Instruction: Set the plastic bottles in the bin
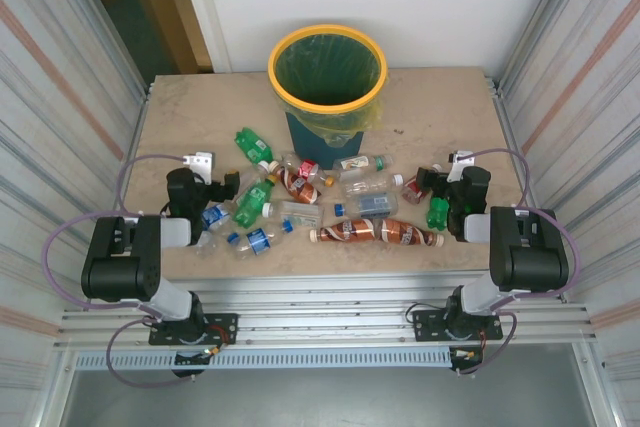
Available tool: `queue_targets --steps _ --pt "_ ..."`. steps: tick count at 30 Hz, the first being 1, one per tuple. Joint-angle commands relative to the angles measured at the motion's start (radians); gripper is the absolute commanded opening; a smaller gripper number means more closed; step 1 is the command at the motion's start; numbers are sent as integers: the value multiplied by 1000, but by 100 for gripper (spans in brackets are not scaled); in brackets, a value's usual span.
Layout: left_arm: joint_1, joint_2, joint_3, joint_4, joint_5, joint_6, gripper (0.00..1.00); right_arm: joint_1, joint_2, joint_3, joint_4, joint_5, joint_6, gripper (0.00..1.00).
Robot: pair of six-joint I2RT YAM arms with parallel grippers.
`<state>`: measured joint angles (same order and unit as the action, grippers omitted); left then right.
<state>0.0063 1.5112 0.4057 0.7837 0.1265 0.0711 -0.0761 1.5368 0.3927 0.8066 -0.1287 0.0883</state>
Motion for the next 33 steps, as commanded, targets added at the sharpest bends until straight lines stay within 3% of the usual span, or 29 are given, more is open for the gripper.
queue_targets --steps 1,19,33 --pt "-6 1 12 -3 -15 4 99 4 1 11 2 3 -19 98" --pt "0 -2 7 5 -2 -2 99 4 0 7 4 3 -19 98" --pt "5 -175 30 -168 -65 -28 99 -13 -150 42 -169 34 14 98"
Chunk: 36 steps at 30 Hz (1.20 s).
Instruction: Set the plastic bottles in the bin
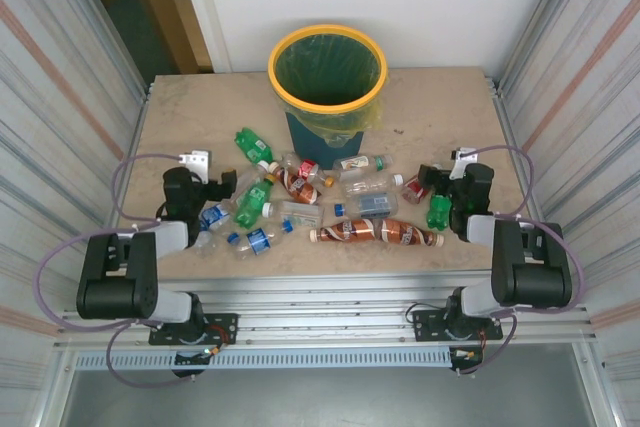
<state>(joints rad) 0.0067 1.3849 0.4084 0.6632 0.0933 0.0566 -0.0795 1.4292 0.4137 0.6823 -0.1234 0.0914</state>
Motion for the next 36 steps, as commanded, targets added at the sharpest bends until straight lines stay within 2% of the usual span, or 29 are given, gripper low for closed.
queue_targets --steps 1,5,9,19,22,27,30,36 --pt "5 -66 29 -63 -42 -17 99 -12 -54 18 -48 34 14 98" --pt "-3 -180 43 -155 -104 -66 99 -11 -112 18 -92 65 23 98" --pt "-7 -322 99 -373 -193 -169 99 -12 -187 26 -151 110 23 98" --pt "-30 -646 189 -972 -399 -599 99 -11 -375 91 -380 146 114 98" --pt "-31 -705 226 -1160 -406 -648 99 -8 -425 128 -485 153 153 98" --pt "-30 -738 239 -1353 -356 -663 99 1 -482 190 -650 154 181 98" --pt "-31 -736 229 -1407 -326 -672 99 24 -503 220 -720 161 182 98" --pt "-30 -692 148 -1379 -282 -686 99 86 -527 268 -830 203 186 98"
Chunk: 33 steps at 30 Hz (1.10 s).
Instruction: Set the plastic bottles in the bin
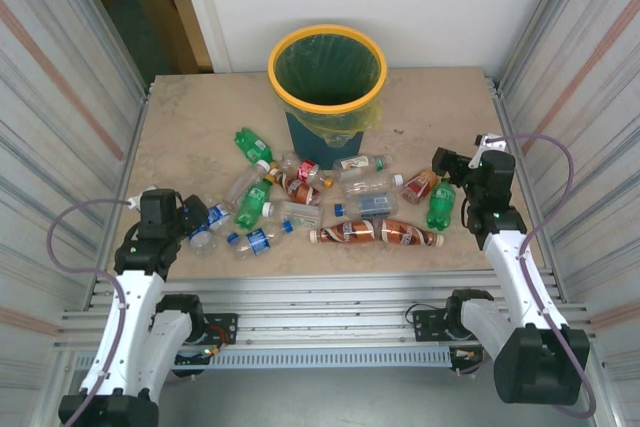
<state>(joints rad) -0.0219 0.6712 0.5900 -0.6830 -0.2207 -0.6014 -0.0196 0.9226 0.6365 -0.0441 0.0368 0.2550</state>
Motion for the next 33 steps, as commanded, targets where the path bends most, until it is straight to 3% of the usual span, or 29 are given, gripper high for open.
queue_targets --steps 1,11,21,33 --pt "-1 35 -41 -23 42 -28 99 36 -22 52 -118 52 21 98" --pt "26 177 -95 72 77 -50 97 133 -42 72 -166 154 37 98" --pt "66 249 -117 122 71 -85 87 175 -28 79 -165 178 30 98" --pt "99 358 -136 172 63 -133 83 208 -27 87 -163 197 32 98"
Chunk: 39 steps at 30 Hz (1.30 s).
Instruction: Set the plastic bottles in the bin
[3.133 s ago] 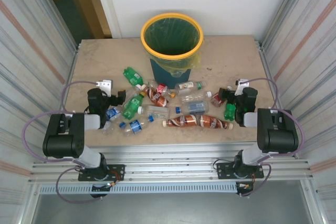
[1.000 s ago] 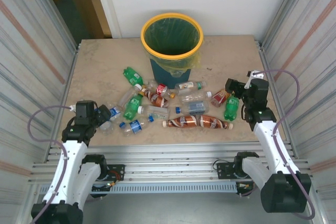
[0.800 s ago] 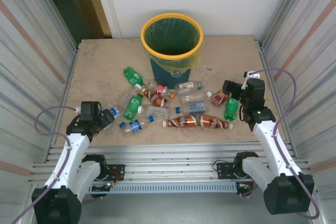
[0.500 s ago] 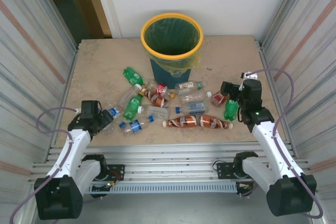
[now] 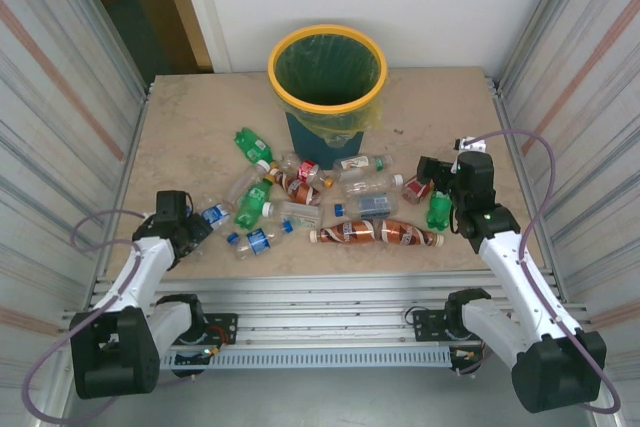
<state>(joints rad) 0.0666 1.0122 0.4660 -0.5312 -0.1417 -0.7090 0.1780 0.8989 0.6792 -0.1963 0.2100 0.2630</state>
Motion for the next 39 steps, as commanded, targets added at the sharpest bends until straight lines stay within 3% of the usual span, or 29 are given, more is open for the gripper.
queue_targets --steps 1,4,14,24,30,39 --pt "13 27 -13 27 -15 -26 82 13 -3 45 -12 27 24 98" --pt "22 46 -21 48 -14 -22 79 18 0 43 -15 35 24 98" --pt "33 34 -12 49 -22 -5 52 31 6 41 -17 52 33 98" --pt "17 -204 71 -34 8 79 45 34 -11 42 -45 98 80 98" --pt "-76 -253 208 -37 7 125 43 34 -43 40 -77 119 139 98" --pt "-307 -64 494 117 18 239 41 34 -62 79 -219 216 217 98"
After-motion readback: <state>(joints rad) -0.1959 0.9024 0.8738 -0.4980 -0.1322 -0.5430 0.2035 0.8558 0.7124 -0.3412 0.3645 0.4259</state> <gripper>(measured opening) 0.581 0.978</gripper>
